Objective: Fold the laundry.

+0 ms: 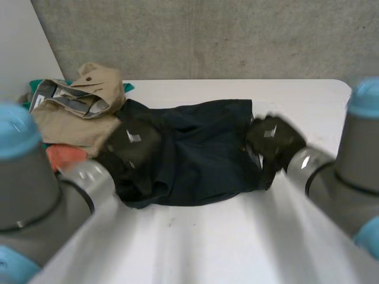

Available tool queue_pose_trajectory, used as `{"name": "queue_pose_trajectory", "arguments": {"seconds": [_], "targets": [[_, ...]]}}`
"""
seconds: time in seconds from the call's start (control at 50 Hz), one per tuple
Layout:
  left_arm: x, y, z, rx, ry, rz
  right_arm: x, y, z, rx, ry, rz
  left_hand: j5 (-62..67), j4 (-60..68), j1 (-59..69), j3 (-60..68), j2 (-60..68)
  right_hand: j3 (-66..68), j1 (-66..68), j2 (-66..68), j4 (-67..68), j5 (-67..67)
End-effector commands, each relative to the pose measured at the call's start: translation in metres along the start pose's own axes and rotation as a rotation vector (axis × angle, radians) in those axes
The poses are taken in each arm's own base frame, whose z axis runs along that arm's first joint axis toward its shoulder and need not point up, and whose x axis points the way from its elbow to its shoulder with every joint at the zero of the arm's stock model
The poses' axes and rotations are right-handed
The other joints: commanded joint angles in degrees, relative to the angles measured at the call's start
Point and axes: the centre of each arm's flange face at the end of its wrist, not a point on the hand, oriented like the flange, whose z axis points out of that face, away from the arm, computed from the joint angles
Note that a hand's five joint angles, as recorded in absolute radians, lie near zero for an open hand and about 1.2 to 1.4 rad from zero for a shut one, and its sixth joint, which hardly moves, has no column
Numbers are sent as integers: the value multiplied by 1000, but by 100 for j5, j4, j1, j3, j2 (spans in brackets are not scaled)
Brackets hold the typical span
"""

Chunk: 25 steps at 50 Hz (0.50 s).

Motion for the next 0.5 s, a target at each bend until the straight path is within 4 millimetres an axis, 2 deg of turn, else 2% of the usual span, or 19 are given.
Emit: {"name": "queue_pose_trajectory", "arguments": {"seconds": [0.02, 0.06, 0.12, 0.2, 0.22, 0.24, 0.3, 0.36, 0.42, 0.5], "targets": [[32, 49, 23, -65, 40, 3, -33, 43, 21, 46, -40, 41, 495, 494, 519, 515, 512, 356, 433, 388, 361, 318], [33, 57, 31, -67, 25, 7, -39, 48, 27, 74, -30, 36, 530, 528, 554, 549, 546, 239, 316, 271, 244, 201], [23, 70, 52, -73, -64, 11, -48, 55, 41, 123, -14, 21, 513, 512, 537, 533, 529, 355, 432, 387, 360, 318], [-17, 87, 74, -113, -278, 16, -55, 66, 52, 109, 5, 0, 530, 528, 554, 549, 546, 809, 885, 841, 814, 771], [-34, 92, 79, -132, -353, 28, -55, 67, 53, 103, 9, -3, 580, 578, 604, 599, 596, 893, 970, 925, 898, 856], [-44, 96, 80, -149, -393, 38, -56, 69, 55, 95, 21, -14, 663, 662, 687, 683, 680, 1127, 1204, 1159, 1132, 1090], [-78, 104, 78, -197, -519, 67, -56, 71, 57, 82, 42, -31, 749, 748, 773, 769, 765, 1550, 1627, 1582, 1555, 1513], [-99, 101, 68, -195, -573, 50, -56, 72, 58, 88, 62, -54, 614, 613, 638, 634, 631, 1818, 1895, 1850, 1823, 1780], [-103, 93, 60, -163, -558, 34, -55, 74, 62, 95, 75, -65, 547, 546, 571, 567, 564, 2356, 2433, 2388, 2361, 2319], [-93, 86, 49, -129, -488, 3, -53, 74, 63, 102, 88, -71, -359, -360, -335, -339, -342, 3314, 3391, 3346, 3319, 3276]]}}
